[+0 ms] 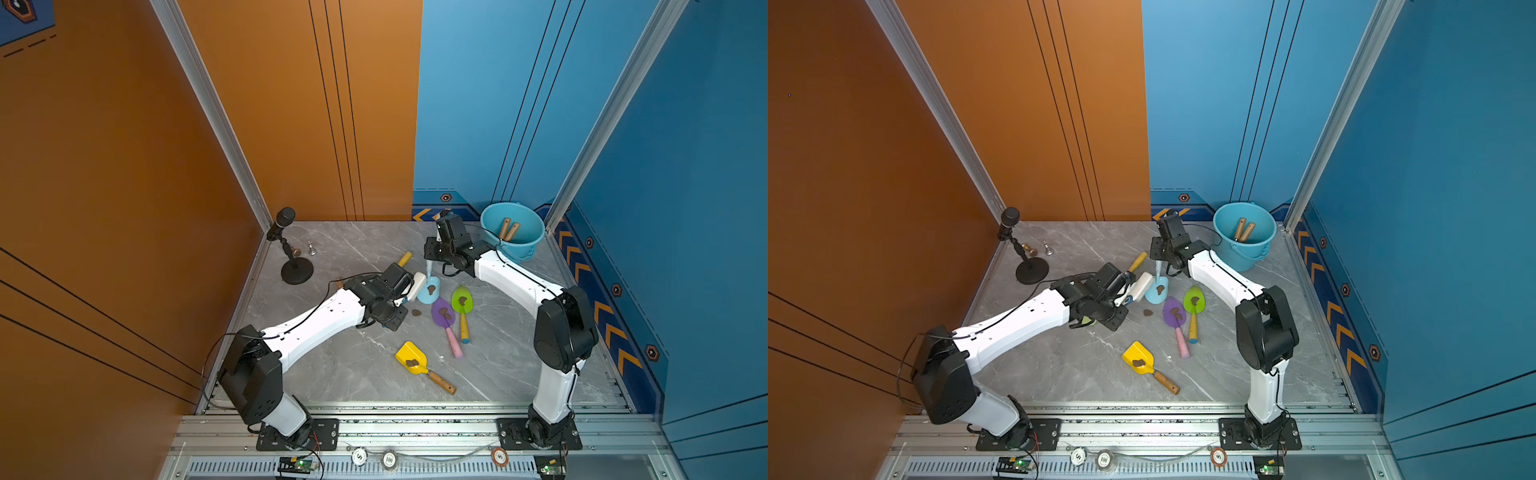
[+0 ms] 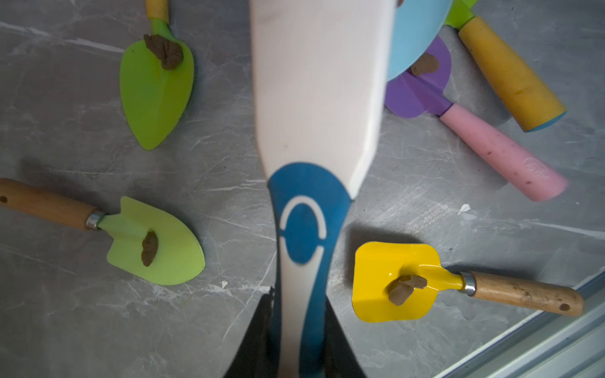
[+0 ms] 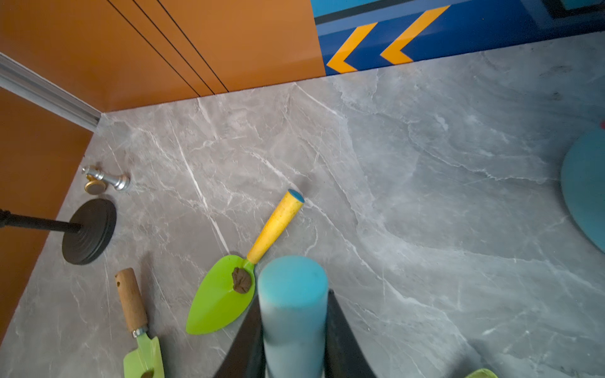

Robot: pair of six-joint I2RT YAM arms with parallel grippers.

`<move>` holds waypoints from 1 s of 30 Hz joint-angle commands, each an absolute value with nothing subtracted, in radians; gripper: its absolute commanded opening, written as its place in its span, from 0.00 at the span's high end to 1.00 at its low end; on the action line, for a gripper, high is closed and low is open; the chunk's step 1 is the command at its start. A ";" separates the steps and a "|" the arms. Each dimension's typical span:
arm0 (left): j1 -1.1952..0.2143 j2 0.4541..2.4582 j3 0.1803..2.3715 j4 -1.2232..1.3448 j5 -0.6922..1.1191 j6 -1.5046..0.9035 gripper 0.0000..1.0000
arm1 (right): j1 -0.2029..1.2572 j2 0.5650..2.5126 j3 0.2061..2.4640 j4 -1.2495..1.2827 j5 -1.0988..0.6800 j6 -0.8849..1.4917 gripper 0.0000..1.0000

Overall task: Brush the soil off the hand trowel and place it into the bucket
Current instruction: Brush off the soil from the hand trowel.

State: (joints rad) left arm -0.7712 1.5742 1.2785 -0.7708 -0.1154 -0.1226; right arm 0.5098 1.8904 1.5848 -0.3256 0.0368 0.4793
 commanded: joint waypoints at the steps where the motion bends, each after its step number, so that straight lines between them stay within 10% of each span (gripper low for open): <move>1: -0.797 1.624 1.357 -0.794 -0.221 -0.044 1.00 | 0.515 1.863 1.624 -0.398 0.016 0.437 0.83; 30: -0.842 1.735 1.424 -0.828 -0.415 0.017 1.00 | 0.484 1.828 1.679 -0.425 0.009 0.400 0.84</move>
